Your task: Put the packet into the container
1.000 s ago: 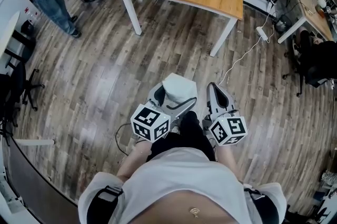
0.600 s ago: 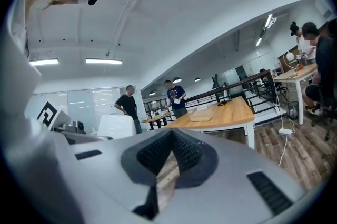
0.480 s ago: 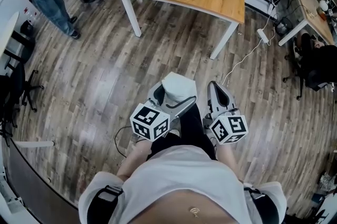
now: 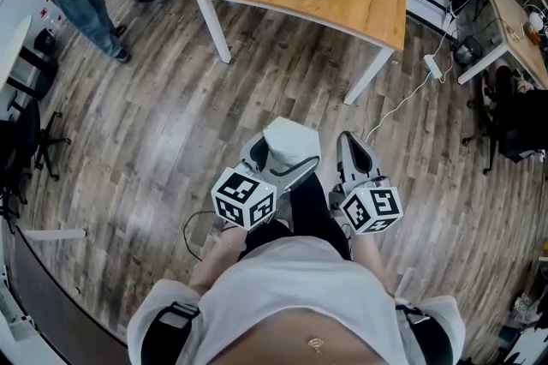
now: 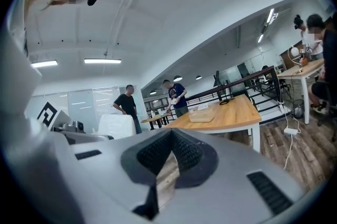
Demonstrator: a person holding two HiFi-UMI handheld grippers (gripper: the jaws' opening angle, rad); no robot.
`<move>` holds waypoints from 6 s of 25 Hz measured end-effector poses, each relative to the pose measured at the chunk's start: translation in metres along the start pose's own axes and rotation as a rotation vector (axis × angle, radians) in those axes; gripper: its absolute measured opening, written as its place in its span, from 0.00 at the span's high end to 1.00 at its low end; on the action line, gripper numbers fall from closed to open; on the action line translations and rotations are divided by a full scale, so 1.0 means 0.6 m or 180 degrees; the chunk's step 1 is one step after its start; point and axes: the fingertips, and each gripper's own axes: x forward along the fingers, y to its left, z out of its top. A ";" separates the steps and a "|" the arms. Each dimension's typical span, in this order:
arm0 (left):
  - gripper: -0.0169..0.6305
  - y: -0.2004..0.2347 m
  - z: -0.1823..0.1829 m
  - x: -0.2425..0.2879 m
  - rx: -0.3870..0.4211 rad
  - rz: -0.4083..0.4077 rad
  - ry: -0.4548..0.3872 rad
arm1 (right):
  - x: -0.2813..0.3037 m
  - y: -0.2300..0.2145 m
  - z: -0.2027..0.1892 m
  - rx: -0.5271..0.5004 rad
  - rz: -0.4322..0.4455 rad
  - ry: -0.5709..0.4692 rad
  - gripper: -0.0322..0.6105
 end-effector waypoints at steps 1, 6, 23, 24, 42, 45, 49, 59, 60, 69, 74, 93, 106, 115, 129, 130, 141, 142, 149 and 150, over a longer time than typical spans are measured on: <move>0.25 0.007 0.003 0.009 -0.0002 0.0014 0.0006 | 0.009 -0.005 0.001 0.0009 0.0012 0.0009 0.93; 0.25 0.041 0.026 0.058 -0.0004 0.0066 0.0008 | 0.060 -0.039 0.012 0.0032 0.0037 0.0037 0.93; 0.25 0.154 0.109 0.255 -0.0021 0.0212 -0.0025 | 0.256 -0.192 0.075 0.0062 0.0129 0.0108 0.93; 0.25 0.162 0.113 0.267 -0.0022 0.0223 -0.0031 | 0.268 -0.200 0.077 0.0068 0.0143 0.0114 0.93; 0.25 0.243 0.149 0.398 -0.0065 0.0381 -0.0049 | 0.400 -0.294 0.096 0.0071 0.0314 0.0230 0.93; 0.25 0.244 0.149 0.405 -0.0079 0.0405 -0.0049 | 0.398 -0.301 0.096 0.0079 0.0311 0.0254 0.93; 0.25 0.243 0.150 0.414 -0.0095 0.0402 -0.0052 | 0.401 -0.312 0.097 0.0079 0.0290 0.0266 0.93; 0.25 0.269 0.171 0.443 -0.0069 0.0381 -0.0058 | 0.439 -0.328 0.105 0.0106 0.0269 0.0250 0.93; 0.25 0.274 0.173 0.446 -0.0073 0.0388 -0.0061 | 0.444 -0.329 0.106 0.0106 0.0275 0.0249 0.93; 0.25 0.317 0.196 0.478 -0.0102 0.0429 -0.0089 | 0.498 -0.345 0.111 0.0093 0.0301 0.0295 0.93; 0.25 0.350 0.215 0.497 -0.0109 0.0423 -0.0082 | 0.537 -0.349 0.119 0.0095 0.0296 0.0302 0.93; 0.25 0.502 0.303 0.575 0.0017 0.0430 0.0036 | 0.706 -0.382 0.145 0.0197 0.0184 0.0389 0.93; 0.25 0.609 0.349 0.660 0.0035 0.0345 0.0155 | 0.839 -0.419 0.166 0.0225 0.0076 0.0318 0.93; 0.25 0.678 0.373 0.711 0.0083 0.0299 0.0346 | 0.909 -0.437 0.181 0.0241 -0.0055 0.0210 0.93; 0.25 0.715 0.391 0.792 0.0067 0.0242 0.0792 | 0.930 -0.465 0.208 0.0170 -0.0114 0.0127 0.93; 0.25 0.717 0.389 0.797 0.0094 0.0243 0.0866 | 0.932 -0.467 0.212 0.0167 -0.0102 0.0127 0.93; 0.25 0.788 0.358 0.846 0.0255 0.0468 0.1657 | 0.962 -0.485 0.237 0.0154 0.0017 0.0197 0.93; 0.25 0.791 0.354 0.850 0.0238 0.0466 0.1712 | 0.964 -0.489 0.238 0.0158 0.0019 0.0200 0.93; 0.25 0.804 0.332 0.880 0.0250 0.0417 0.2130 | 0.978 -0.507 0.235 0.0200 0.0033 0.0233 0.93; 0.25 0.804 0.328 0.884 0.0255 0.0395 0.2180 | 0.980 -0.508 0.234 0.0206 0.0041 0.0244 0.93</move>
